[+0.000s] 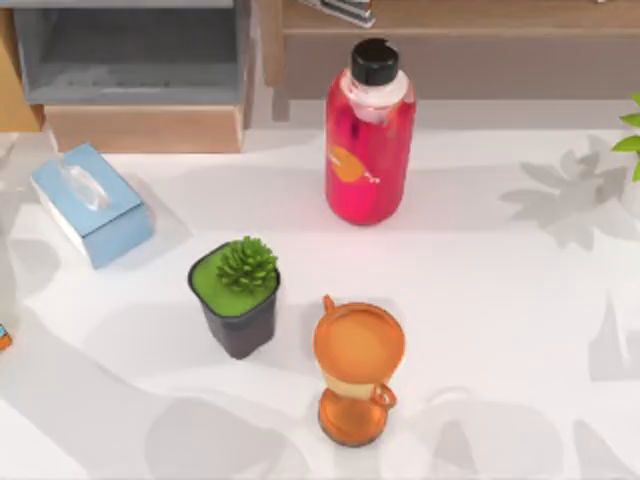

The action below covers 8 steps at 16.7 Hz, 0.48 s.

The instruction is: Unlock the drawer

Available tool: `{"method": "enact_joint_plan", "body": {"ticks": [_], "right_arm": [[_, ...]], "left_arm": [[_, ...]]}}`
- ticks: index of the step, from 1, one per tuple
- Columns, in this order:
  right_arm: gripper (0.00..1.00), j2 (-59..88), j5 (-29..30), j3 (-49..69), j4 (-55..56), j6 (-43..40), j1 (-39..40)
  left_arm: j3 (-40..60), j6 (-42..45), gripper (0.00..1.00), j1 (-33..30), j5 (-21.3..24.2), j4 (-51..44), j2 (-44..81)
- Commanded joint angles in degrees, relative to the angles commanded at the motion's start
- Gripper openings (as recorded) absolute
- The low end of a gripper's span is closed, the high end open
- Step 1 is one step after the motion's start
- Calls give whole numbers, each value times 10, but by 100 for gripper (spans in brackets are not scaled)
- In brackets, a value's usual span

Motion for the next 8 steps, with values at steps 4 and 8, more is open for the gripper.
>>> {"method": "enact_joint_plan", "body": {"ticks": [4, 8], "right_arm": [[100, 0, 0, 0, 0, 0, 0], [100, 0, 0, 0, 0, 0, 0]], "left_arm": [[0, 0, 32, 0, 0, 0, 0], [0, 0, 2, 0, 0, 0, 0]]}}
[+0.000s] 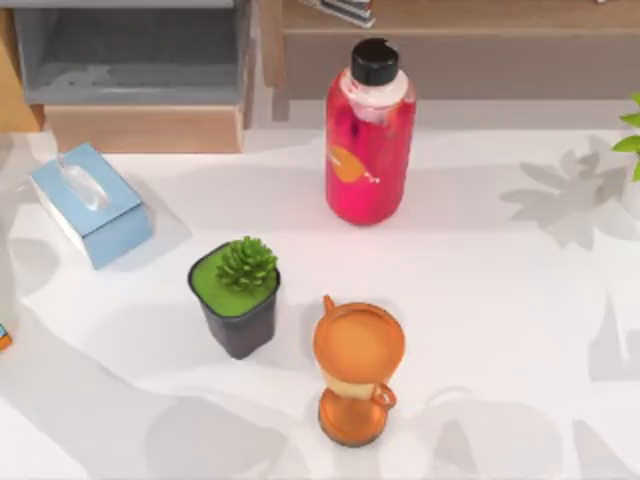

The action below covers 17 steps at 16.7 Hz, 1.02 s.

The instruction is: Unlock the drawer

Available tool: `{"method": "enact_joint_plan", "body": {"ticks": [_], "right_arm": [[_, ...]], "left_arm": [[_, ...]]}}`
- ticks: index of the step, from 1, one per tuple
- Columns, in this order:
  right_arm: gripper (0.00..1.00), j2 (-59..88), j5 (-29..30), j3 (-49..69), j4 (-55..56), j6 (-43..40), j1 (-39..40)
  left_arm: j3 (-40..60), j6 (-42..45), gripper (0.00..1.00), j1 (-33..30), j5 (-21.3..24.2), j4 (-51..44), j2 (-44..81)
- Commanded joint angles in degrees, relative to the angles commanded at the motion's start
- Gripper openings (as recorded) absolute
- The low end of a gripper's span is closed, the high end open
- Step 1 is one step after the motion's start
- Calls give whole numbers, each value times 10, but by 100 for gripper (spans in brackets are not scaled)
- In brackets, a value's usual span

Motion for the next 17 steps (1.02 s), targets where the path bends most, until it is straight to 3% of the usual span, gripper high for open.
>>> {"method": "enact_joint_plan", "body": {"ticks": [10, 17], "right_arm": [[100, 0, 0, 0, 0, 0, 0], [100, 0, 0, 0, 0, 0, 0]], "left_arm": [[-3, -3, 0, 3, 1, -4, 4], [-132, -4, 0, 34, 32, 62, -55]]}}
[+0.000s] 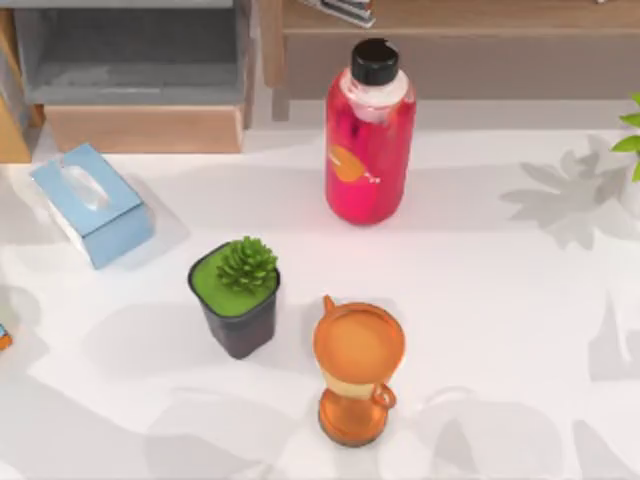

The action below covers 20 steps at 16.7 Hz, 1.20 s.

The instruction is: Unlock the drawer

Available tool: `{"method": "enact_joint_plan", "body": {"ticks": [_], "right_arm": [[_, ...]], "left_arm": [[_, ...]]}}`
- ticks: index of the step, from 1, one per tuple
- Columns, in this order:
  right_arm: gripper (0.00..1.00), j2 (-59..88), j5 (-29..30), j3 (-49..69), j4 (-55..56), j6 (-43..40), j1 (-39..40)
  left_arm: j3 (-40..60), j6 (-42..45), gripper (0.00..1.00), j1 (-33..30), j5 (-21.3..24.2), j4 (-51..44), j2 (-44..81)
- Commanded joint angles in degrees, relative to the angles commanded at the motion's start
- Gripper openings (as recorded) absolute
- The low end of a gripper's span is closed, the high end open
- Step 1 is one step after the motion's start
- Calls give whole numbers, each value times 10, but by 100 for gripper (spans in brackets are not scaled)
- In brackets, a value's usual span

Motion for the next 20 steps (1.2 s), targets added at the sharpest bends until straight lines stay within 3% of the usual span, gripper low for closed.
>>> {"method": "enact_joint_plan", "body": {"ticks": [8, 15, 20], "right_arm": [[100, 0, 0, 0, 0, 0, 0], [100, 0, 0, 0, 0, 0, 0], [100, 0, 0, 0, 0, 0, 0]], "left_arm": [[-35, 4, 0, 13, 9, 22, -15], [-161, 6, 0, 59, 57, 90, -68], [-164, 7, 0, 61, 59, 92, -69]]}}
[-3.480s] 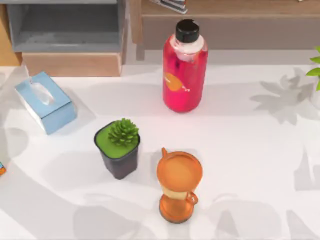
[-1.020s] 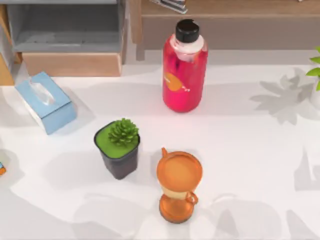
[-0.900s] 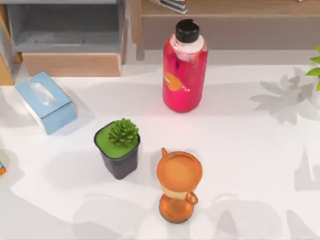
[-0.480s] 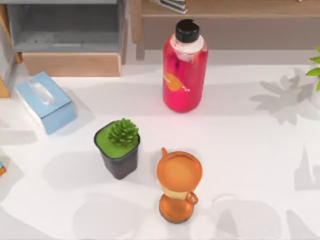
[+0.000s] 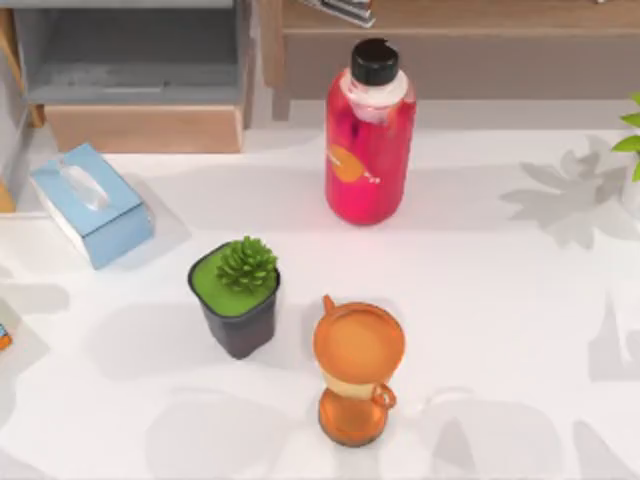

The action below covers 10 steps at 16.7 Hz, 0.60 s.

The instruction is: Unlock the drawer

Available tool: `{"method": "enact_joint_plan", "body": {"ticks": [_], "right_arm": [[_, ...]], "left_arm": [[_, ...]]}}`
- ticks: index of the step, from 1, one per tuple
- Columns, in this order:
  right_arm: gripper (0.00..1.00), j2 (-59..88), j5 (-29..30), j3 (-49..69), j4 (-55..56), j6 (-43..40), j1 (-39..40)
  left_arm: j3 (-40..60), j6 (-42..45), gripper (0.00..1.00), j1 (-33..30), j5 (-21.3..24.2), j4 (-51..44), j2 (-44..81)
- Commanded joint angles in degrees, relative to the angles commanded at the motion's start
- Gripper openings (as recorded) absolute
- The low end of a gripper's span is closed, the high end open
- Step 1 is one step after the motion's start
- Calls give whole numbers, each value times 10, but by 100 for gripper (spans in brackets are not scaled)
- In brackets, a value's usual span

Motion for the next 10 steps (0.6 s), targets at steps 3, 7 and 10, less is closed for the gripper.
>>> {"method": "enact_joint_plan", "body": {"ticks": [3, 7, 10], "right_arm": [[100, 0, 0, 0, 0, 0, 0], [100, 0, 0, 0, 0, 0, 0], [100, 0, 0, 0, 0, 0, 0]], "left_arm": [[-38, 2, 0, 24, 22, 22, -15], [-112, 3, 0, 65, 65, 62, -43], [-121, 4, 0, 71, 71, 69, -48]]}}
